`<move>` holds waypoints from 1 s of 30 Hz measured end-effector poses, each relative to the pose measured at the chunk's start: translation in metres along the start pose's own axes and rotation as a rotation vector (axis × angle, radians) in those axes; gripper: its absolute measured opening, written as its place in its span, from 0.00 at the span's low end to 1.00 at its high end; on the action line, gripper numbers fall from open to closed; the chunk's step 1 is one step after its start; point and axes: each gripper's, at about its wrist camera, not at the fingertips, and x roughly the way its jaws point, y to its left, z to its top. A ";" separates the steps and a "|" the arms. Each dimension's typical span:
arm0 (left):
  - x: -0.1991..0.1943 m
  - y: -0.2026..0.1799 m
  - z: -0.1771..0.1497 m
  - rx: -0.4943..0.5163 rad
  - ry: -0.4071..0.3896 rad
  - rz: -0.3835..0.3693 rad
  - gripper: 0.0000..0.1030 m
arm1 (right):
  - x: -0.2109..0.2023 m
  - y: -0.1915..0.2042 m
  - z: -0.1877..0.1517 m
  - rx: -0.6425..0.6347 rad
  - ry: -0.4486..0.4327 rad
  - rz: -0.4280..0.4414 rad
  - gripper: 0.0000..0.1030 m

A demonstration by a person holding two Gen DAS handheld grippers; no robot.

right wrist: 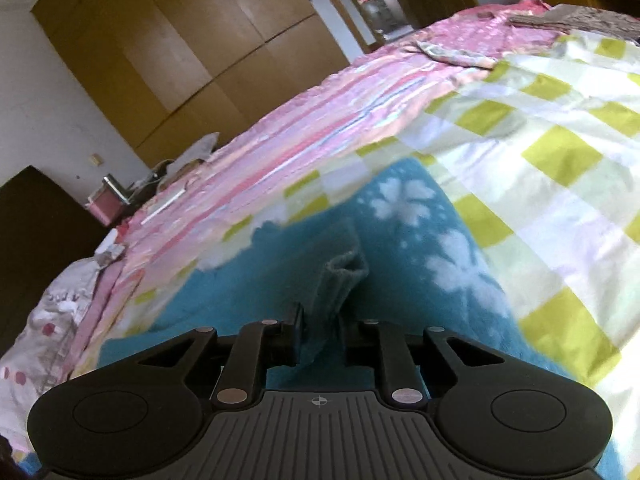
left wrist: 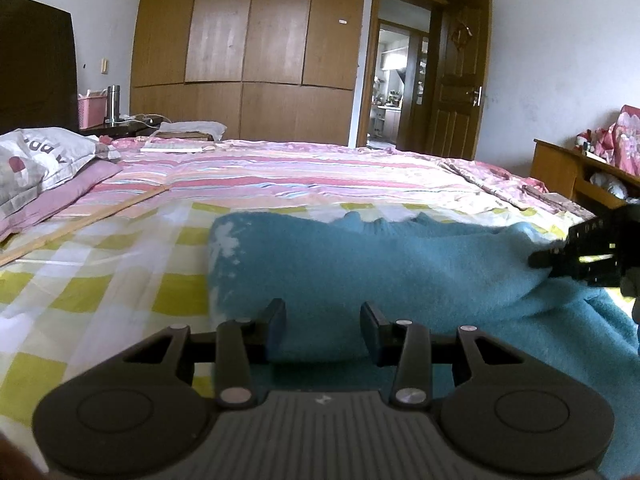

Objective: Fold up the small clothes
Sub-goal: 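Pinch the folded cuff with the right gripper and lay it flat on the sweater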

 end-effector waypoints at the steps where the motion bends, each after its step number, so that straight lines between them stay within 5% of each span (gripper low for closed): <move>1: 0.000 0.001 0.000 -0.007 0.001 -0.003 0.45 | 0.000 -0.002 -0.001 0.006 0.001 -0.003 0.16; 13: -0.009 0.006 0.010 -0.026 -0.012 0.031 0.45 | -0.032 0.010 0.000 -0.141 -0.082 -0.126 0.24; 18: -0.016 0.014 0.020 -0.036 -0.059 0.088 0.45 | -0.049 0.020 0.006 -0.219 -0.167 -0.098 0.25; 30: 0.019 0.013 0.014 -0.008 0.127 0.199 0.46 | 0.007 0.023 -0.001 -0.317 0.030 -0.081 0.20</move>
